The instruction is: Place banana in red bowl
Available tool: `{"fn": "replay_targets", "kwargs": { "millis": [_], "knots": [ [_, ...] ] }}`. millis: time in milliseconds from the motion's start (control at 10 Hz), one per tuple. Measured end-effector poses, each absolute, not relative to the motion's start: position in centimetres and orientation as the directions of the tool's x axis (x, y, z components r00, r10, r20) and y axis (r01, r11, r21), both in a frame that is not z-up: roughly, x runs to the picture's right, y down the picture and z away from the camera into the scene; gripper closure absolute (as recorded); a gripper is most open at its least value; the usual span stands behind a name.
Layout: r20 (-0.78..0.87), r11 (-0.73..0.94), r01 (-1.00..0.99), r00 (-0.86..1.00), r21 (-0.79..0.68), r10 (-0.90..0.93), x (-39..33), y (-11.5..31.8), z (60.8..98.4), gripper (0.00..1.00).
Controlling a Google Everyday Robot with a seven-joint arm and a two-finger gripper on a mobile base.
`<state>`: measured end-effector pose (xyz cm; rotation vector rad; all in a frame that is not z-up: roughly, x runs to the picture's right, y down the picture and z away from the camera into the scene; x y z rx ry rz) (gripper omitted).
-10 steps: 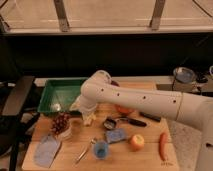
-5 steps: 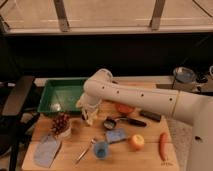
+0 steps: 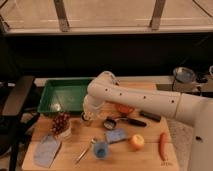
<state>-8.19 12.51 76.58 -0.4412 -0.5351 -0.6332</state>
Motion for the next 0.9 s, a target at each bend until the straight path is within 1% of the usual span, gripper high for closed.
{"fn": "replay_targets", "kwargs": {
  "millis": [100,200,400,600,700,900],
  "knots": [
    [0.579,0.741,0.634,0.697,-0.222,-0.423,-7.4,11.5,76.2,0.98],
    [0.568,0.757,0.615,0.712,-0.221,-0.413,-6.6,10.5,75.7,1.00],
    [0.531,0.803,0.558,0.754,-0.209,-0.386,-3.9,6.9,73.8,1.00],
    [0.480,0.850,0.492,0.802,-0.190,-0.357,0.5,2.6,71.7,1.00],
    [0.440,0.874,0.450,0.833,-0.185,-0.336,3.5,0.6,71.1,1.00],
    [0.362,0.904,0.381,0.884,-0.193,-0.295,8.3,-2.6,71.7,1.00]
  ]
}}
